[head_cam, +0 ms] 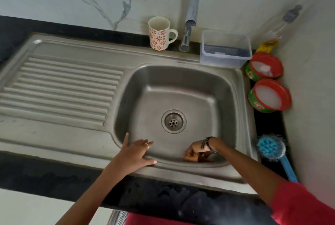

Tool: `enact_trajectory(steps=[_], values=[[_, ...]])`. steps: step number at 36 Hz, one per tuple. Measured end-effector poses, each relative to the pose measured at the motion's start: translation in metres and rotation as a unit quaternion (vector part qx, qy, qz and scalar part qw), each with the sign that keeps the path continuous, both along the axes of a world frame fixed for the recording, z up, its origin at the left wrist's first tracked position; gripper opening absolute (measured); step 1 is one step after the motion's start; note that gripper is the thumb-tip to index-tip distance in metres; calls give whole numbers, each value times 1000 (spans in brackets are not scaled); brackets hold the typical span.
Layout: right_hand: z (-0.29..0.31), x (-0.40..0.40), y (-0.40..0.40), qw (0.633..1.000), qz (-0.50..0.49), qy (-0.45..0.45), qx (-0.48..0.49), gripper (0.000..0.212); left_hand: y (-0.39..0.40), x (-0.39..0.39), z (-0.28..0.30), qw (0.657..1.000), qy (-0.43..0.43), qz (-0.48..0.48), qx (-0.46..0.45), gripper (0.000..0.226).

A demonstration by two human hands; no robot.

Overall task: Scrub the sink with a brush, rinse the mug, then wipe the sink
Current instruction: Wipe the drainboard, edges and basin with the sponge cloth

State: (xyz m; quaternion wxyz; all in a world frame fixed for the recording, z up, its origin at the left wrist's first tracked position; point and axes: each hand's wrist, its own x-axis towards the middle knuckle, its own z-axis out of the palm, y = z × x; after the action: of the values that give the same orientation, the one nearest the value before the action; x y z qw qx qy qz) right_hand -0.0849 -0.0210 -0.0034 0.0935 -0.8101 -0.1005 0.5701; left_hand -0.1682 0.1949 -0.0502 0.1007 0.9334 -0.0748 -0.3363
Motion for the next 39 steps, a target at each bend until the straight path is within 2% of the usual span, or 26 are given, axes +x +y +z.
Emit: enact_trajectory(steps=[2, 3, 5, 6, 9, 11, 14, 16, 18, 22, 24, 27, 30, 32, 36, 39], values=[[-8, 11, -11, 998, -27, -23, -44, 47, -8, 1, -1, 1000, 1, -10, -12, 71], [-20, 11, -20, 994, -14, -36, -101, 50, -12, 2, -1, 1000, 1, -16, -16, 70], [-33, 15, -35, 985, 4, -29, -173, 48, -22, 4, 0, 999, 6, -28, -19, 67], [-40, 17, -37, 986, -8, -33, -163, 46, -26, 5, 0, 999, 11, -32, -21, 66], [-54, 21, -37, 993, 42, -27, -110, 50, -36, 7, -2, 998, 25, -40, -31, 62], [-33, 14, -26, 993, -1, -26, -118, 34, -40, 8, -4, 998, 27, -48, -30, 58], [-7, -3, -18, 993, -46, -50, -93, 33, -43, 9, -4, 998, 29, -57, -17, 55], [-34, -6, -16, 994, -71, -78, -22, 36, -44, 11, -3, 998, 30, -60, -10, 54], [-49, -13, -15, 999, -34, -35, -8, 30, -43, 12, -2, 997, 32, -65, -6, 55], [-43, -7, -37, 999, -20, -30, 15, 40, -44, 13, 1, 997, 33, -72, -9, 57], [-39, -7, -48, 999, -22, -29, 32, 28, -45, 14, 2, 997, 32, -75, -7, 58], [-31, -12, -48, 992, -37, -47, 109, 15, -46, 17, 3, 996, 42, -84, -4, 58], [-39, -16, -50, 979, -57, -44, 191, 28, -49, 22, 5, 994, 52, -92, -9, 57], [-39, -23, -51, 981, -27, -62, 183, 31, -51, 24, 6, 993, 58, -102, -13, 58], [-41, -26, -72, 980, -35, -81, 176, 34, -56, 30, 6, 989, 81, -126, -19, 60], [-36, -20, -84, 988, -37, -86, 126, 33, -62, 33, 5, 985, 103, -137, -30, 61]])
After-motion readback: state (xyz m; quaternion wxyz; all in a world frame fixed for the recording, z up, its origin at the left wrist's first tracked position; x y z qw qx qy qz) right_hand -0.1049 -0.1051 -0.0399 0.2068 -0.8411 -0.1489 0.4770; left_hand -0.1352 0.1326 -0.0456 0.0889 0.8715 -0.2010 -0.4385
